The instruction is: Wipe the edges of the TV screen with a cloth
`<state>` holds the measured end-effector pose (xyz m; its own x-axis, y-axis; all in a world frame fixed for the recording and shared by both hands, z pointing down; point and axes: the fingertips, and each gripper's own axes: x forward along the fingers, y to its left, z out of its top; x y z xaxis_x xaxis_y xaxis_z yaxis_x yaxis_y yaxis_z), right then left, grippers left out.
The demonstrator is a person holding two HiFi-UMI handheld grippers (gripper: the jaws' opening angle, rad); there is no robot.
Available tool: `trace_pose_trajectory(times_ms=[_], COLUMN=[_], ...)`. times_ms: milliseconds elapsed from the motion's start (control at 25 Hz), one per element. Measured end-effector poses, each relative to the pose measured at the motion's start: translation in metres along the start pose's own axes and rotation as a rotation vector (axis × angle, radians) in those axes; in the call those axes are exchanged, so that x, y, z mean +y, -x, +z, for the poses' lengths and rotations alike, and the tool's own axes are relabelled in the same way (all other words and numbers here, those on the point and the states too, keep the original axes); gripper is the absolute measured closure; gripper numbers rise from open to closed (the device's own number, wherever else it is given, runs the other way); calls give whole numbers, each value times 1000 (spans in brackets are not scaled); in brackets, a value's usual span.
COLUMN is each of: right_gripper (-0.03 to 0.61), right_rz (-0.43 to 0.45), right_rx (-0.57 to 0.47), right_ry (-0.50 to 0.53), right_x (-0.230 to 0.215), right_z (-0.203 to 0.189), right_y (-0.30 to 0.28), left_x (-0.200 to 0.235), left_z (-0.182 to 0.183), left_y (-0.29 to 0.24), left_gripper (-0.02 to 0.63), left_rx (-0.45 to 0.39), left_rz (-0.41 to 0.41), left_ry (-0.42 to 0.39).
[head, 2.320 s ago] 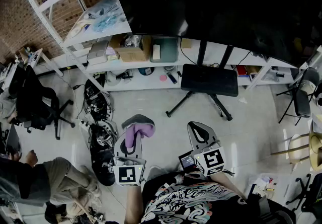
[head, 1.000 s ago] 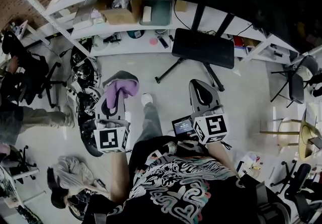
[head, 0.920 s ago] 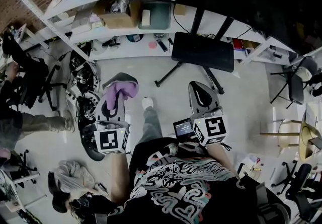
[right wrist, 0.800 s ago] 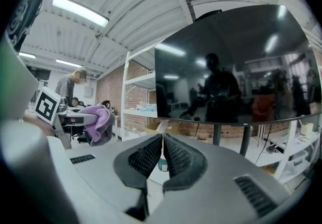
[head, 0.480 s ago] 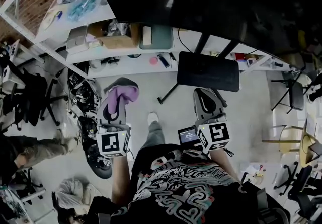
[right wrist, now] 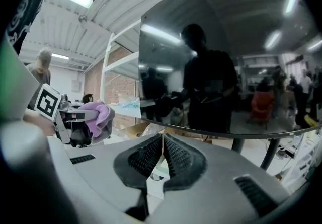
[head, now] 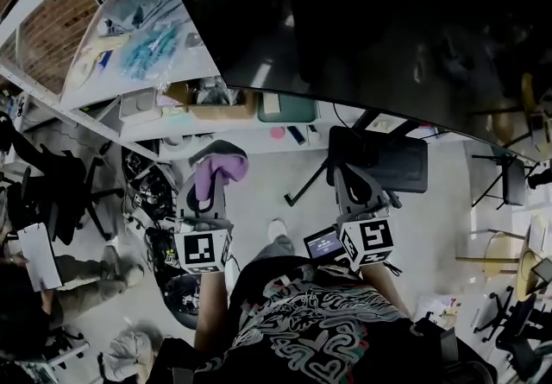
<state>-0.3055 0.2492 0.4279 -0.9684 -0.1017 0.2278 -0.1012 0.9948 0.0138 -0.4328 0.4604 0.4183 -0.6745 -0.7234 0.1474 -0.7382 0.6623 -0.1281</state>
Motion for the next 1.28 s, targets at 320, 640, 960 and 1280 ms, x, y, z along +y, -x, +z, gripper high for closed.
trace_pose_trajectory(times_ms=[320,640,960,1280], right_gripper=[543,543,543,543], right_rz=[6,43,79,100], right_rx=[19,22,33,41], right_ry=[21,13,26,0], right_x=[2,-19,-41,-47], right_z=[4,8,7,2], right_y=[-45,-66,-81,-86], left_x=[34,45,47,55], left_z=[-18,-19,-25,-46], left_y=[-57,-104,-132,-152], left_gripper=[546,546,546,546], left_rx=[71,94,116,196], left_rz=[10,65,85,129], left_ry=[1,-59,-53,-25])
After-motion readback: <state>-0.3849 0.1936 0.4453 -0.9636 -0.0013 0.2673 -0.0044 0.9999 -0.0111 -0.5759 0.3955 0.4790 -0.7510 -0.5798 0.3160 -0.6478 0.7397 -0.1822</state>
